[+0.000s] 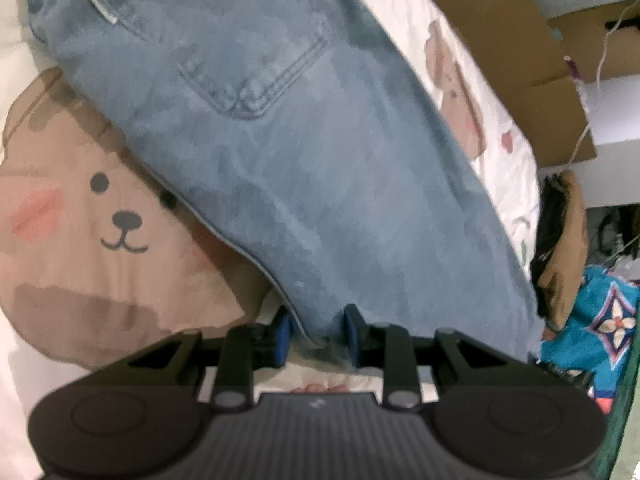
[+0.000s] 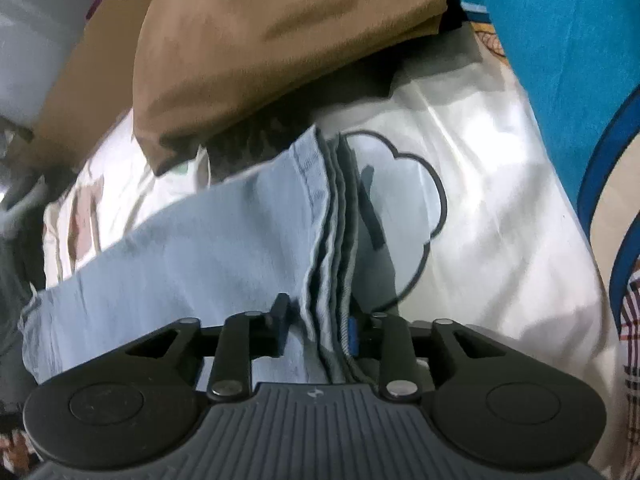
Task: Fold clothes
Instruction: 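Open the left tool off the jeans while the right tool keeps holding the hem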
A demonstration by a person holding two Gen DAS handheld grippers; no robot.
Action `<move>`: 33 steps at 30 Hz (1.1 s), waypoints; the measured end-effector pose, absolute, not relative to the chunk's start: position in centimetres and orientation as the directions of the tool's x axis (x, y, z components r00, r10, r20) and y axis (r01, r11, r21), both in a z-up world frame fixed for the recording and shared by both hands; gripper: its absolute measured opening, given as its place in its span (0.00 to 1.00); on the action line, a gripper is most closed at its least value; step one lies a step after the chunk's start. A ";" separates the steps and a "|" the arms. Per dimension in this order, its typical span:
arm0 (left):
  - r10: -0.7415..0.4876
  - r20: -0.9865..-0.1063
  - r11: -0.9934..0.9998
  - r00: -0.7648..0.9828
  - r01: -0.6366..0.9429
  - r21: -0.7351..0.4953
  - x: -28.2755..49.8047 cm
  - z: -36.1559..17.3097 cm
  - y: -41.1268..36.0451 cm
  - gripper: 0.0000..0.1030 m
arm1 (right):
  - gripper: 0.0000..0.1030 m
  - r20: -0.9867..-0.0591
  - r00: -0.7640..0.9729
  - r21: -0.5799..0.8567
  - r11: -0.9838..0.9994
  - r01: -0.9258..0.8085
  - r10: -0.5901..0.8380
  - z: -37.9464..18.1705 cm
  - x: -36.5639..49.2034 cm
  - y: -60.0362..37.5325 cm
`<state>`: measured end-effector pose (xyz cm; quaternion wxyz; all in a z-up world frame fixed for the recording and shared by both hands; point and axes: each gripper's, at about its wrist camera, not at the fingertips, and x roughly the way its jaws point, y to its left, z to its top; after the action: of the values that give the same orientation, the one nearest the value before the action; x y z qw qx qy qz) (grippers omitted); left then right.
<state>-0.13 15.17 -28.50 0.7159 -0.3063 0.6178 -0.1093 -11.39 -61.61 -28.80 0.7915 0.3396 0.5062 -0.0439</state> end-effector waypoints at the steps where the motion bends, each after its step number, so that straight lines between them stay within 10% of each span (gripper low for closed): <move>1: -0.538 -0.814 0.786 0.218 -0.219 -0.578 0.0 -28.2 15.4 0.28 | 0.30 -0.831 0.480 0.499 0.760 0.417 0.281 -29.0 -11.5 -61.7; 23: -0.484 -0.848 0.850 0.217 -0.112 -0.514 2.5 -26.4 13.3 0.29 | 0.35 -0.880 0.402 0.420 0.810 0.408 0.254 -29.8 -8.5 -61.2; 26: -0.480 -0.850 0.853 0.219 -0.111 -0.510 2.5 -26.3 13.1 0.29 | 0.13 -0.885 0.401 0.391 0.844 0.366 0.236 -29.5 -8.4 -60.7; 33: -0.465 -0.857 0.871 0.222 -0.058 -0.488 3.8 -25.5 11.8 0.37 | 0.10 -0.875 0.431 0.381 0.864 0.329 0.222 -27.3 -8.6 -60.9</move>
<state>3.82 11.83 -25.55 0.7516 -0.2150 0.6087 -0.1355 -8.59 -60.90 -27.27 0.8053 0.2585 0.5326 -0.0331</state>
